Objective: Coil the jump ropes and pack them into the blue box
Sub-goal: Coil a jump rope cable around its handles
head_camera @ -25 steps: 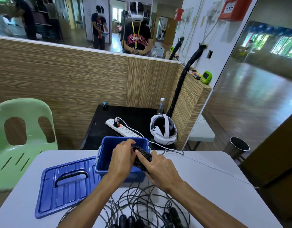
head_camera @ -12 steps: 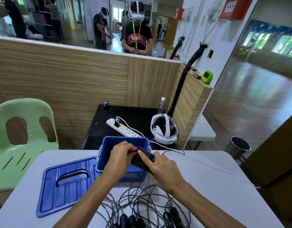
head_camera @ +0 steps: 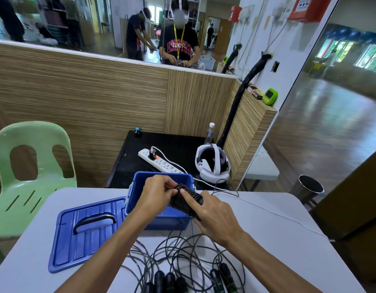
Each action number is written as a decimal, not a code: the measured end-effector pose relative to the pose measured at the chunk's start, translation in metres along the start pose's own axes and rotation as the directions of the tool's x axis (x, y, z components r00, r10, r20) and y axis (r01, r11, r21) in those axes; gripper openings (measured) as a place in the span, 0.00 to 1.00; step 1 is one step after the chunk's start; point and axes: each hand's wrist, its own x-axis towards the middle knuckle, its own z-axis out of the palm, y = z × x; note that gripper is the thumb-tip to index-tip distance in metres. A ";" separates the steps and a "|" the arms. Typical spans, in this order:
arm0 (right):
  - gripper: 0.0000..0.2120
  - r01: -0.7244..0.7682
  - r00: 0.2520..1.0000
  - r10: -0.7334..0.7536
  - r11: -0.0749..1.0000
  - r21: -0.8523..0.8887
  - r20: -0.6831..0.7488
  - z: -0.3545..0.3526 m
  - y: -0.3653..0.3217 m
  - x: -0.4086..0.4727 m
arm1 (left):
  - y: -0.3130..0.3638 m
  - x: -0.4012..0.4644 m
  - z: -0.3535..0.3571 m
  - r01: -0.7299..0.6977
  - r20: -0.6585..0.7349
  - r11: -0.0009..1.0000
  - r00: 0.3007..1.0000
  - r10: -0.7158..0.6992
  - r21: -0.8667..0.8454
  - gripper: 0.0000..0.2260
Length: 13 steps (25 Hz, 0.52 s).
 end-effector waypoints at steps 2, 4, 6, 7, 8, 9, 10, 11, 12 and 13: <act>0.43 0.005 1.000 -0.005 1.000 0.009 -0.007 0.001 0.001 0.001 | 0.001 0.002 -0.001 0.020 0.019 1.000 1.000 -0.020 -0.014 0.05; 0.44 0.011 1.000 -0.011 1.000 0.008 -0.015 0.002 0.000 0.001 | -0.001 0.004 -0.002 0.047 0.036 0.998 0.998 -0.046 -0.031 0.04; 0.43 0.020 1.000 -0.020 1.000 0.015 -0.022 0.002 0.000 0.000 | -0.003 0.004 -0.003 0.089 0.063 0.993 0.994 -0.085 -0.071 0.04; 0.43 0.026 0.999 -0.025 1.000 0.017 -0.029 0.003 0.000 0.001 | -0.005 0.005 -0.004 0.105 0.065 0.990 0.993 -0.099 -0.094 0.04; 0.43 0.027 0.999 -0.027 0.999 0.020 -0.030 0.003 0.000 0.001 | -0.006 0.005 -0.004 0.117 0.066 0.987 0.992 -0.111 -0.107 0.04; 0.43 0.029 0.999 -0.028 0.999 0.019 -0.033 0.002 0.000 0.001 | -0.006 0.004 -0.004 0.129 0.065 0.985 0.990 -0.122 -0.118 0.05; 0.42 0.033 0.999 -0.032 0.999 0.016 -0.036 0.002 0.000 0.002 | -0.006 0.004 -0.004 0.144 0.066 0.980 0.988 -0.136 -0.138 0.05; 0.42 0.035 0.999 -0.034 0.999 0.015 -0.039 0.002 0.000 0.002 | -0.006 0.003 -0.003 0.164 0.073 0.972 0.985 -0.154 -0.167 0.05; 0.42 0.035 0.999 -0.034 0.999 0.016 -0.039 0.001 0.000 0.002 | -0.006 0.003 -0.003 0.184 0.085 0.963 0.982 -0.171 -0.198 0.05; 0.41 0.037 0.999 -0.036 0.999 0.013 -0.040 0.001 0.000 0.001 | -0.007 0.003 -0.002 0.202 0.096 0.953 0.978 -0.184 -0.227 0.06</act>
